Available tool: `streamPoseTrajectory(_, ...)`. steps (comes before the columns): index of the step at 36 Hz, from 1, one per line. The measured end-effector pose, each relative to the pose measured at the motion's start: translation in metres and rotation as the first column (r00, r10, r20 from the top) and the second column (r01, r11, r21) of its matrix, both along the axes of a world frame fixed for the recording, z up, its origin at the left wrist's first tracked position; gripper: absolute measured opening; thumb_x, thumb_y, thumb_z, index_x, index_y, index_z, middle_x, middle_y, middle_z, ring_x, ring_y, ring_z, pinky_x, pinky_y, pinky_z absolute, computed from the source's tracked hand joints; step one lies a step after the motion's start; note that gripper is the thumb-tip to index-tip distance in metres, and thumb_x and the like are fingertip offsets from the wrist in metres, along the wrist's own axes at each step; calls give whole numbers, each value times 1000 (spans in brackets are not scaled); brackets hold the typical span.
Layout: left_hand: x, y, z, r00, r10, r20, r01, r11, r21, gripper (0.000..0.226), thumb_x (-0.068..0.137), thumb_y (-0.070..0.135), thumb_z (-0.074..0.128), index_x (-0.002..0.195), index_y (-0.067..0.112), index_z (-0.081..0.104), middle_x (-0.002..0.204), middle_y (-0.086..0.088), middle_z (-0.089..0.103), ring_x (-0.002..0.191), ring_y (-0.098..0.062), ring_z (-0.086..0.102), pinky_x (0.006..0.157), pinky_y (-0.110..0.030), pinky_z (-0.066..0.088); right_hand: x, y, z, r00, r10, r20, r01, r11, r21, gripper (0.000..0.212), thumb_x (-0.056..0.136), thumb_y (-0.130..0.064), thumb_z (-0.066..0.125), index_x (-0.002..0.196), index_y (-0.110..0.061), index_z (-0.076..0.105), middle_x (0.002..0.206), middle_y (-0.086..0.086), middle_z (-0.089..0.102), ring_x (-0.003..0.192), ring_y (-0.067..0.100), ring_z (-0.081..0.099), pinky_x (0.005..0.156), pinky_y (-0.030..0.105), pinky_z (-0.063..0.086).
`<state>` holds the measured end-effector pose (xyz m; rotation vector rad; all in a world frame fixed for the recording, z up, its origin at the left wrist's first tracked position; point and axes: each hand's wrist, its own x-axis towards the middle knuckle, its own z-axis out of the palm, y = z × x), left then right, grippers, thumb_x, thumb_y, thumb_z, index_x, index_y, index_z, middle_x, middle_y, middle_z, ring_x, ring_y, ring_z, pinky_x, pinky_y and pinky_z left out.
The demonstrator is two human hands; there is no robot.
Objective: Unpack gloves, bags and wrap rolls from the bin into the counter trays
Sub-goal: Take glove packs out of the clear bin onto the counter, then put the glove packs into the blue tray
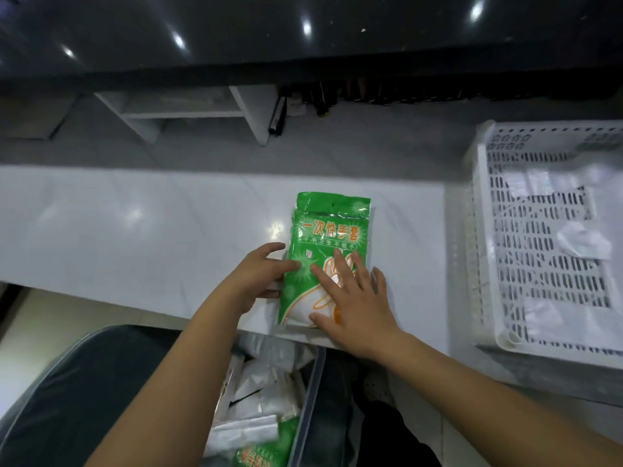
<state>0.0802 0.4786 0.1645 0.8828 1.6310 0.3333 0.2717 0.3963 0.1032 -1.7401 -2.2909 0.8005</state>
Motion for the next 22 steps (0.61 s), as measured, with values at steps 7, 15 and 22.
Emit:
streamPoseTrajectory(7, 4, 4, 2, 994, -50, 94, 56, 997, -54, 35, 81, 14, 77, 114, 19, 68, 102, -3, 78, 100, -25, 72, 78, -33, 54, 7, 1, 5, 997, 8, -78, -8, 1000, -4, 82, 88, -67, 44, 153, -50, -1, 167, -1, -13, 151, 26, -18, 120, 52, 0)
streamPoseTrajectory(15, 5, -27, 8, 981, -3, 194, 1, 1000, 13, 41, 82, 7, 75, 119, 22, 64, 101, -9, 78, 86, -25, 74, 74, -39, 60, 23, -10, 25, 992, 60, -111, -66, 996, -59, 83, 85, -71, 49, 152, -53, 4, 167, -6, -11, 152, 19, -12, 121, 53, 4)
streamPoseTrajectory(22, 2, -88, 32, 959, 40, 280, -85, 985, 152, 43, 82, 2, 72, 121, 19, 64, 96, -9, 78, 80, -23, 75, 60, -31, 56, 36, -53, 63, 967, -82, -241, 66, 995, -71, 87, 74, -79, 51, 146, -62, 7, 167, -8, 3, 153, 16, 3, 120, 54, 14)
